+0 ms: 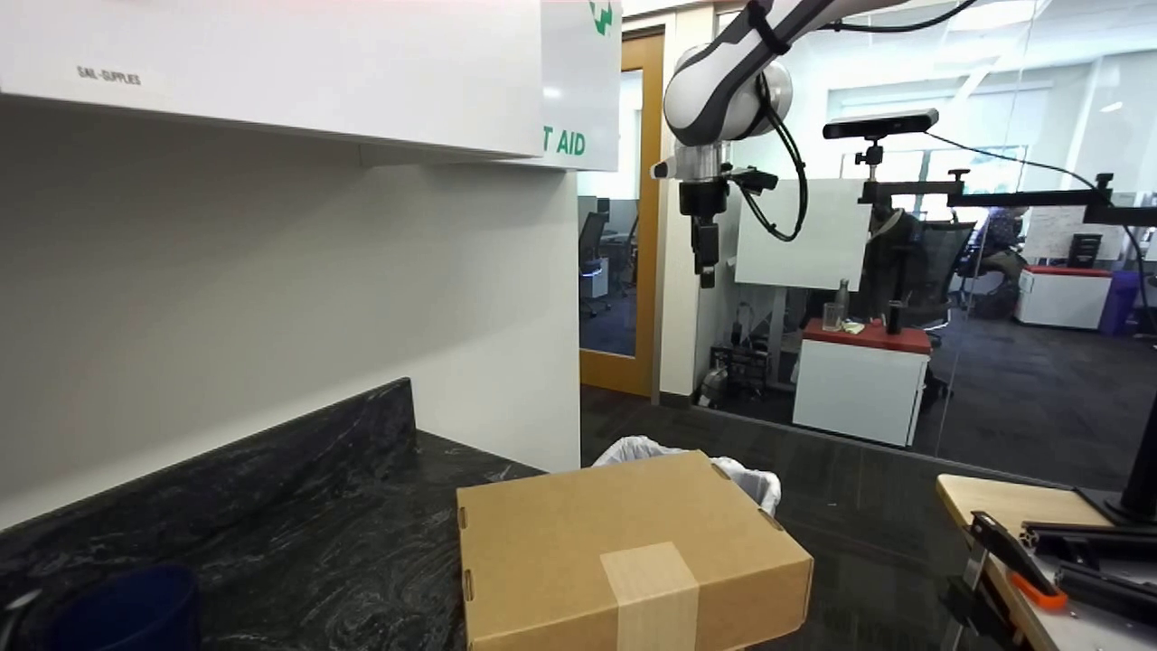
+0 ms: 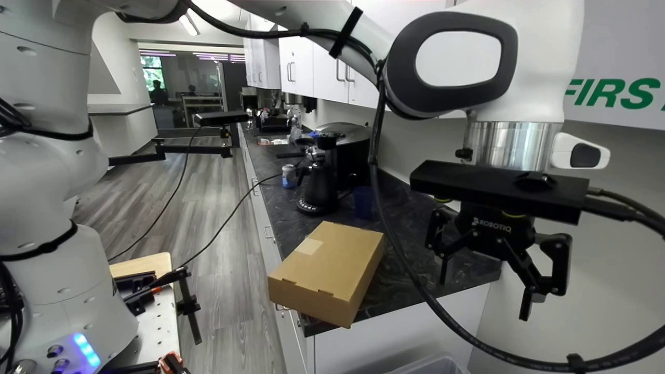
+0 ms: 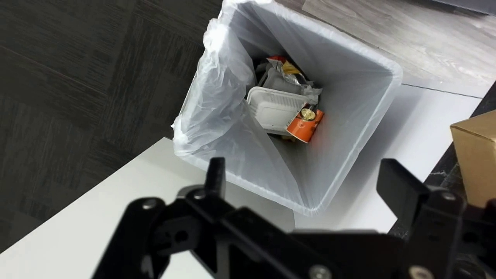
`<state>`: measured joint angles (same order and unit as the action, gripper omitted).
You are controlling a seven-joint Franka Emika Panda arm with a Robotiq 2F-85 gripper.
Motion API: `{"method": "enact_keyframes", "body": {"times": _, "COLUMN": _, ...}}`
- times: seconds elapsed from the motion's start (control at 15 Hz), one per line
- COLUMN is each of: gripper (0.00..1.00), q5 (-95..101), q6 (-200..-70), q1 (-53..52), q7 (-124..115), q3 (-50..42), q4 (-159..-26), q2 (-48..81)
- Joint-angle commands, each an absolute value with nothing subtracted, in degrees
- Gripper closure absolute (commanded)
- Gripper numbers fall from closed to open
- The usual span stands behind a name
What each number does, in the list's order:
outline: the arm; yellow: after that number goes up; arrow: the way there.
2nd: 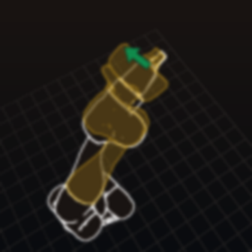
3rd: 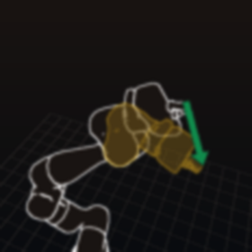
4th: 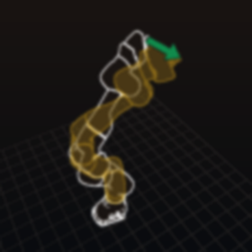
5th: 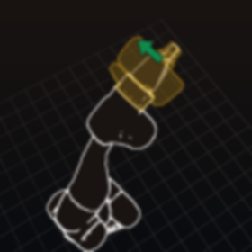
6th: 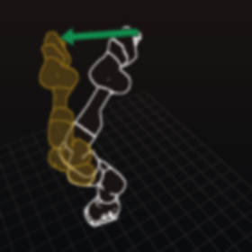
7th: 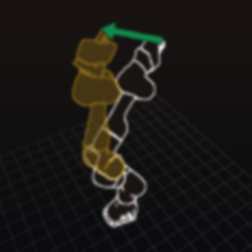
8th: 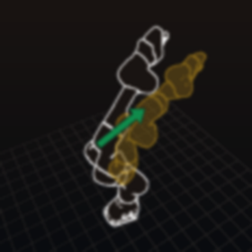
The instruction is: Pick up the yellow wrapper from the brown box and throw it in the bin
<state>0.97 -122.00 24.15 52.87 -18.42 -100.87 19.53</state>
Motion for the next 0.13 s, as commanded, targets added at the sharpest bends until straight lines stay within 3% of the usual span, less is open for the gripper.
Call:
{"method": "enact_keyframes", "body": {"times": 0.0, "gripper": 0.00, "q5": 1.4, "q6": -121.7, "q1": 25.3, "q7": 52.6, "q3": -17.2, "q4": -100.5, "q2": 19.5}}
{"method": "enact_keyframes", "body": {"times": 0.07, "gripper": 0.00, "q5": 1.5, "q6": -121.7, "q1": 25.3, "q7": 52.6, "q3": -17.2, "q4": -100.5, "q2": 19.5}}
